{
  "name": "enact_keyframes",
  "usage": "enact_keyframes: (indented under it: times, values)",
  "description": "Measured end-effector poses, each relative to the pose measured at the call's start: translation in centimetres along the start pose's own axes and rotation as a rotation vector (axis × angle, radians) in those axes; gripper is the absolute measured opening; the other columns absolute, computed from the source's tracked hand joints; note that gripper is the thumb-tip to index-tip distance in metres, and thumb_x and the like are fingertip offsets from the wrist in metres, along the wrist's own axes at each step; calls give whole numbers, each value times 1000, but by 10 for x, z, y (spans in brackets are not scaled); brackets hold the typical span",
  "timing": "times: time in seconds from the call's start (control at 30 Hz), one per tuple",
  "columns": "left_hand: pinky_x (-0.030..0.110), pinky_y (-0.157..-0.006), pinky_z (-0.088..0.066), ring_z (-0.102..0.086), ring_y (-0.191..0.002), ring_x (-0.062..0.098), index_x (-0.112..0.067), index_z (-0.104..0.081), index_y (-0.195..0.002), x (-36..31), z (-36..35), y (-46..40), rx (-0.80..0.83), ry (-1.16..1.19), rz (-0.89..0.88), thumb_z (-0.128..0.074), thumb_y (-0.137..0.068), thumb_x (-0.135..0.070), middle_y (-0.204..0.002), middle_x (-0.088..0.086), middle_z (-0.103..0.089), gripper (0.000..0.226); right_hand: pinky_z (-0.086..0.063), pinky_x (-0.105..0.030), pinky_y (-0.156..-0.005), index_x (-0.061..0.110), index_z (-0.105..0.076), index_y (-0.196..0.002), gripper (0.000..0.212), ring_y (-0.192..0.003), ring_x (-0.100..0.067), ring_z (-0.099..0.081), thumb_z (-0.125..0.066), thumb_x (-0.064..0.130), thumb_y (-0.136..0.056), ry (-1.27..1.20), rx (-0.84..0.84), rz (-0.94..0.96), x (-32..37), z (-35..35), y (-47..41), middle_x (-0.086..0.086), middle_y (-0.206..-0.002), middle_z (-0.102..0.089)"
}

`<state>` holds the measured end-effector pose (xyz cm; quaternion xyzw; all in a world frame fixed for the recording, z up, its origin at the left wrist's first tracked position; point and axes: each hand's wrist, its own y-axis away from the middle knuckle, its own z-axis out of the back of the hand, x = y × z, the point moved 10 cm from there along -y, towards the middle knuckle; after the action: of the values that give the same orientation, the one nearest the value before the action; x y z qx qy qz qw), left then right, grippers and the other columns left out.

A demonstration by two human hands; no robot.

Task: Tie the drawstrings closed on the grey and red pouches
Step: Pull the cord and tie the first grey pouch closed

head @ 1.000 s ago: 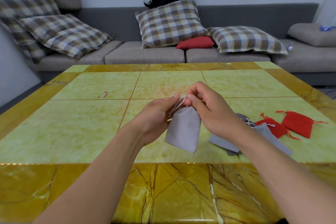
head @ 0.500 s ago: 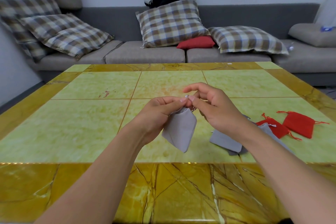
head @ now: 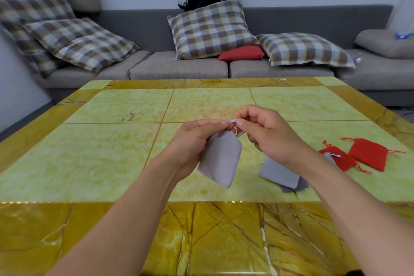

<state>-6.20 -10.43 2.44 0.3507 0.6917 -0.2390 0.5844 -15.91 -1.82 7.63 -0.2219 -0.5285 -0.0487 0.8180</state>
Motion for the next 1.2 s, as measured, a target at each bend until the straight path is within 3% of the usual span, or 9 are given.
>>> enact_keyframes:
  times: [0.17, 0.27, 0.4, 0.53, 0.67, 0.8, 0.9, 1.07, 1.2]
  values:
    - [20, -59, -52, -69, -75, 14, 0, -74, -105, -1, 6, 0, -68, 10, -7, -72, -85, -16, -95, 8, -76, 25, -37, -9, -51, 9, -67, -105, 11, -50, -1, -49, -61, 10, -96, 80, -15, 1, -2, 3, 0, -3, -82, -62]
    - [17, -60, -53, -70, -75, 10, -6, -77, -99, -3, 11, 0, -95, 14, -23, -73, -84, -12, -93, 6, -77, 17, -42, -22, -61, 25, -68, -117, 29, -57, -19, -43, -71, 19, -89, 160, 84, -64, -13, 4, 1, 9, -77, -62]
    - [18, -73, -53, -70, -86, 10, -11, -78, -96, -5, 10, -3, -86, -68, -63, -73, -84, -9, -95, 4, -78, 13, -38, -11, -62, 18, -77, -90, 6, -58, 3, -55, -72, 17, -89, 441, 69, 12, -3, 11, 7, 20, -62, -63]
    - [29, -90, -52, -69, -92, 11, -14, -79, -94, -10, 8, -2, -87, -192, -123, -73, -86, -9, -95, 3, -78, 12, -39, -7, -66, 19, -78, -85, 5, -75, 5, -58, -73, 18, -87, 540, 16, 148, 19, 8, 7, 15, -76, -66]
    - [18, -79, -53, -70, -91, 7, -13, -79, -96, -14, 2, 2, -61, -359, -192, -71, -89, -12, -93, 0, -78, 11, -36, -9, -63, 22, -77, -83, 2, -74, 3, -56, -75, 22, -85, 619, 38, 217, 25, 1, 8, 15, -74, -62]
    - [16, -73, -53, -70, -80, 7, -11, -78, -100, -19, -6, 5, -30, -440, -261, -71, -89, -8, -86, 2, -78, 14, -46, -17, -66, 21, -79, -82, 2, -77, -2, -62, -79, 22, -81, 554, 16, 205, 26, 5, 9, 11, -76, -69]
    - [17, -69, -52, -65, -65, 10, -15, -66, -124, -19, -11, 6, 7, -435, -271, -70, -88, -2, -80, 8, -76, 38, -52, -24, -74, 21, -80, -87, 7, -81, -3, -66, -74, 20, -86, 489, 71, 163, 22, 5, 10, 12, -82, -72]
    - [16, -74, -48, -69, -72, 12, -18, -58, -131, -13, -24, 7, 129, -551, -269, -74, -86, -6, -77, 4, -76, 50, -51, -24, -70, 20, -81, -83, 6, -75, -6, -66, -79, 15, -81, 436, 62, 159, 21, 6, 8, 10, -77, -71]
    - [23, -80, -52, -72, -85, 27, -17, -59, -128, -10, -33, 11, 218, -494, -256, -74, -85, -3, -86, 16, -76, 49, -52, -25, -73, 16, -80, -82, 6, -76, -8, -68, -82, 13, -77, 283, 90, 53, 4, 7, 5, 5, -77, -72]
